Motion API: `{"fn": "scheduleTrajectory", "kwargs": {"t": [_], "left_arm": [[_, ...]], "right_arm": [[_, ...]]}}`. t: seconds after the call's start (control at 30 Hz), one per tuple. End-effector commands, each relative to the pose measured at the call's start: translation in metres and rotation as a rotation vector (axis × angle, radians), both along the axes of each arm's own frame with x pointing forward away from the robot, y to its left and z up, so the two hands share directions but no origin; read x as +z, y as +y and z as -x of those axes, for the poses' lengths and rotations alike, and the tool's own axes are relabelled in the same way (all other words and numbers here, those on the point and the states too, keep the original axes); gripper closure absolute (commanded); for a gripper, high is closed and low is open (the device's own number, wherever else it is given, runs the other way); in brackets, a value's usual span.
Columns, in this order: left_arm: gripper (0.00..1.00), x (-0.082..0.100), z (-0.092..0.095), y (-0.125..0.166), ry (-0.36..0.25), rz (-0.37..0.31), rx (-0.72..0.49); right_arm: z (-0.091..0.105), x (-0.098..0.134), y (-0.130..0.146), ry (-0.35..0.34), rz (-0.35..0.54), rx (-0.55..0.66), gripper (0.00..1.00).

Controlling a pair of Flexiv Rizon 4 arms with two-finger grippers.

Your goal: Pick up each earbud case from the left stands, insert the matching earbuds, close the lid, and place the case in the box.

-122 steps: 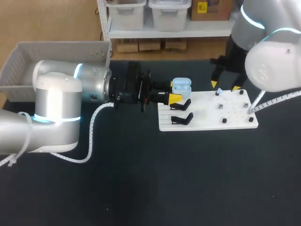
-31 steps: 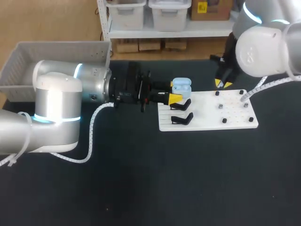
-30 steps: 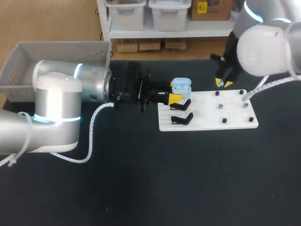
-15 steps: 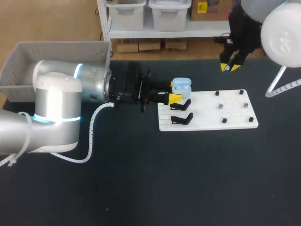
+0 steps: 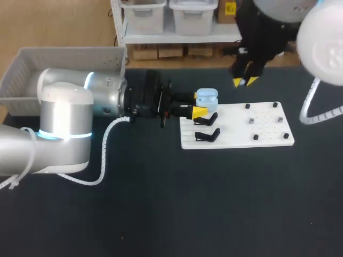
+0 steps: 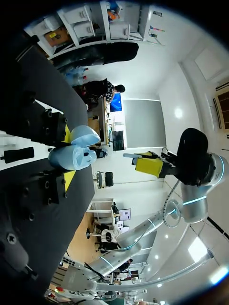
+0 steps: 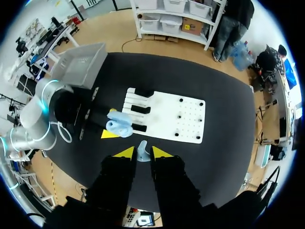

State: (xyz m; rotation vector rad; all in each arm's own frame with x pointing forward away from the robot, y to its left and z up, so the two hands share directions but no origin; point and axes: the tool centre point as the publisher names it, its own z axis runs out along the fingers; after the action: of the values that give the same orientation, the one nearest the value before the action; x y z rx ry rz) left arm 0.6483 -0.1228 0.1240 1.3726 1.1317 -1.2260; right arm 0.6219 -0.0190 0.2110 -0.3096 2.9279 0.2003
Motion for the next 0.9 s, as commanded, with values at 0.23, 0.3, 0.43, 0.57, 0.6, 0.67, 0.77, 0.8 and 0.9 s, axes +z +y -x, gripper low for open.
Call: {"fn": "scheduleTrajectory", "kwargs": {"t": [0.23,0.3,0.43,0.57,0.6,0.67,0.77,0.8,0.9], "left_arm": [[1.00,-0.001,0.001,0.000,-0.003,0.003,0.005],[1.00,-0.001,0.001,0.000,-0.003,0.003,0.005],[1.00,-0.001,0.001,0.000,-0.003,0.003,0.005],[1.00,-0.001,0.001,0.000,-0.003,0.003,0.005],[1.00,-0.001,0.001,0.000,-0.003,0.003,0.005],[1.00,-0.001,0.001,0.000,-0.003,0.003,0.005],[1.00,-0.001,0.001,0.000,-0.003,0.003,0.005],[1.00,-0.001,0.001,0.000,-0.003,0.003,0.005],[1.00,-0.001,0.001,0.000,-0.003,0.003,0.005]], "right_arm": [[-0.003,-0.007,0.034,0.034,0.029,0.066,1.00],[-0.004,-0.008,0.039,0.039,0.030,0.077,1.00],[-0.005,-0.011,0.046,0.050,0.034,0.099,1.00],[-0.006,-0.015,0.052,0.060,0.041,0.117,1.00],[-0.006,-0.015,0.053,0.062,0.043,0.122,1.00],[-0.005,-0.016,0.054,0.065,0.048,0.133,1.00],[-0.003,-0.017,0.057,0.066,0.053,0.148,1.00],[-0.003,-0.017,0.057,0.067,0.054,0.154,1.00],[-0.002,-0.017,0.059,0.065,0.063,0.165,1.00]]}}
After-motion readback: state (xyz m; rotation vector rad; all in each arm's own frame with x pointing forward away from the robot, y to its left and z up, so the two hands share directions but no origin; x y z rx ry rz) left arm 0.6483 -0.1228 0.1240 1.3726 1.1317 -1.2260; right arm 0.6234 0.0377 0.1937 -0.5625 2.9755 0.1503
